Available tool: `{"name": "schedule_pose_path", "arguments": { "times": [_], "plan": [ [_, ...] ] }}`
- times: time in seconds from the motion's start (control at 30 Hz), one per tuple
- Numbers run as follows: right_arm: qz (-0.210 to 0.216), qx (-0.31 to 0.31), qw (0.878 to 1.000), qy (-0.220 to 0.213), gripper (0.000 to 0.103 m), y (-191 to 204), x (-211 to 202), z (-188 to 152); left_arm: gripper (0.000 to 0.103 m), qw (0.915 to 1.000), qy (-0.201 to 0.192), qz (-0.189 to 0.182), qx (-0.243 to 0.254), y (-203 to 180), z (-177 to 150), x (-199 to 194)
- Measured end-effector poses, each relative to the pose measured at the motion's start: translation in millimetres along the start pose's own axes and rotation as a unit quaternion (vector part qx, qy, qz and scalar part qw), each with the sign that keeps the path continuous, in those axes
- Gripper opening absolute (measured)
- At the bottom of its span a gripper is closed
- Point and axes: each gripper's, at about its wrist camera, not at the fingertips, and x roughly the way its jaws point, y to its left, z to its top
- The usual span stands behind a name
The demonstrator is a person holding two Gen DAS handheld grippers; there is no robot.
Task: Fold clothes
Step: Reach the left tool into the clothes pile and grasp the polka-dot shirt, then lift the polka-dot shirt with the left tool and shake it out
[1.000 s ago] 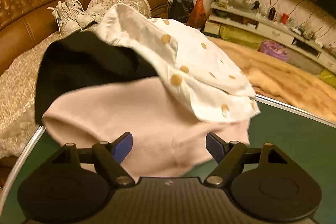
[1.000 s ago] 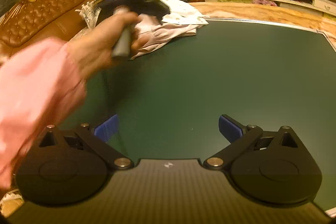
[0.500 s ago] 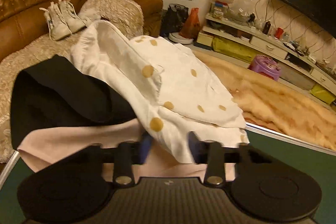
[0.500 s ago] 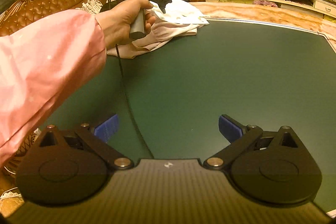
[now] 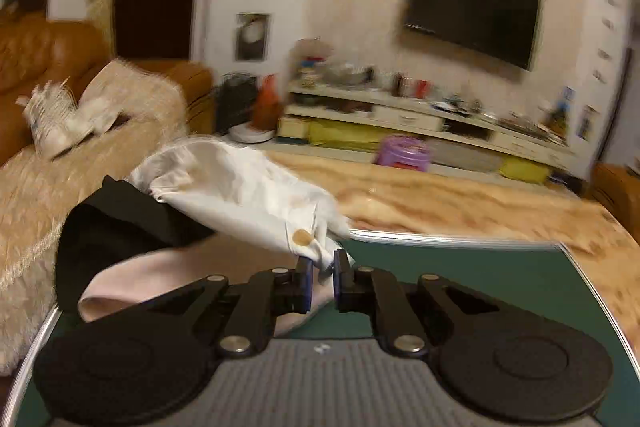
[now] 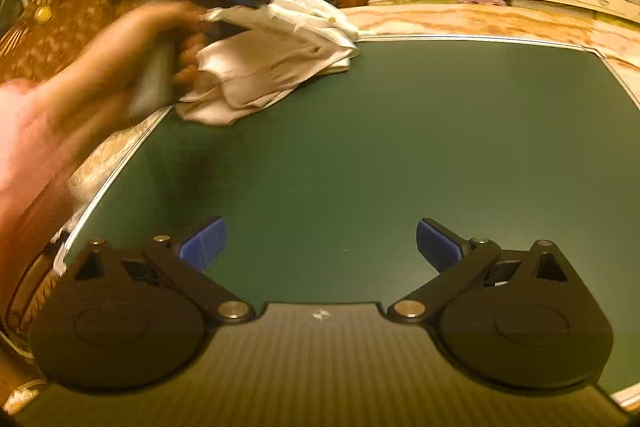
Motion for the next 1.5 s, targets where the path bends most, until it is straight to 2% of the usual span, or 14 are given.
{"name": "schedule_pose_path", "arguments": {
  "times": [0.03, 0.23, 0.37, 0.4, 0.43, 0.47, 0.53, 0.67, 0.87, 0.93, 1.0, 1.13, 1.23, 1.5],
  "plan": [
    [0.0, 0.008, 1.0, -0.003, 0.103, -3.2, -1.4, -0.1, 0.0, 0.9999, 0.005, -0.01, 0.009, -4.1, -9.3, -15.3],
    [-0.006, 0.045, 0.998, -0.032, 0.103, -19.4, -12.5, 0.8, 0.0, 0.9959, 0.063, -0.062, 0.02, -10.2, -74.6, -91.5],
    [-0.012, 0.058, 0.998, -0.024, 0.103, -27.0, -9.5, 1.8, 0.002, 0.9941, 0.103, -0.032, 0.013, -2.6, -98.1, -110.6],
    [-0.012, 0.059, 0.998, -0.021, 0.103, -27.5, -8.5, 1.6, 0.006, 0.9951, 0.098, -0.016, 0.004, 4.3, -94.7, -105.9],
    [-0.011, 0.059, 0.998, -0.02, 0.103, -27.8, -8.6, 1.0, 0.021, 0.996, 0.089, 0.003, -0.003, 11.7, -88.1, -98.3],
    [-0.01, 0.058, 0.998, -0.02, 0.103, -26.4, -8.3, 0.8, 0.049, 0.9962, 0.083, 0.023, -0.012, 17.6, -80.4, -89.2],
    [-0.007, 0.053, 0.998, -0.019, 0.103, -22.6, -7.5, 0.3, 0.073, 0.995, 0.068, 0.064, -0.036, 35.8, -61.6, -63.9],
    [-0.015, 0.032, 0.999, -0.021, 0.103, -10.9, -10.7, -1.1, 0.082, 0.9895, 0.056, 0.123, -0.05, 64.5, -14.2, 1.1],
    [-0.012, 0.044, 0.999, -0.004, 0.103, -17.1, -2.3, 1.3, 0.082, 0.9759, 0.081, 0.152, -0.133, 98.6, 18.8, 78.5],
    [-0.01, 0.045, 0.999, -0.001, 0.103, -17.8, -0.6, 1.5, 0.075, 0.977, 0.076, 0.145, -0.136, 101.4, 18.5, 85.7],
    [-0.007, 0.044, 0.999, -0.001, 0.103, -18.1, 0.2, 2.0, 0.003, 0.9817, 0.07, 0.116, -0.134, 101.2, 17.2, 87.5],
    [-0.004, 0.043, 0.999, -0.002, 0.103, -18.0, -0.7, 1.7, 0.002, 0.9927, 0.028, 0.074, -0.091, 78.2, 15.0, 60.1],
    [-0.005, 0.057, 0.998, -0.012, 0.103, -23.6, -4.9, 1.4, 0.002, 0.9998, -0.004, 0.02, -0.001, 30.2, 6.3, 3.3],
    [-0.015, 0.135, 0.989, -0.049, 0.103, -54.4, -20.1, -3.1, 0.0, 0.9884, 0.047, -0.096, 0.108, -28.6, -100.9, -146.5]
  ]
}}
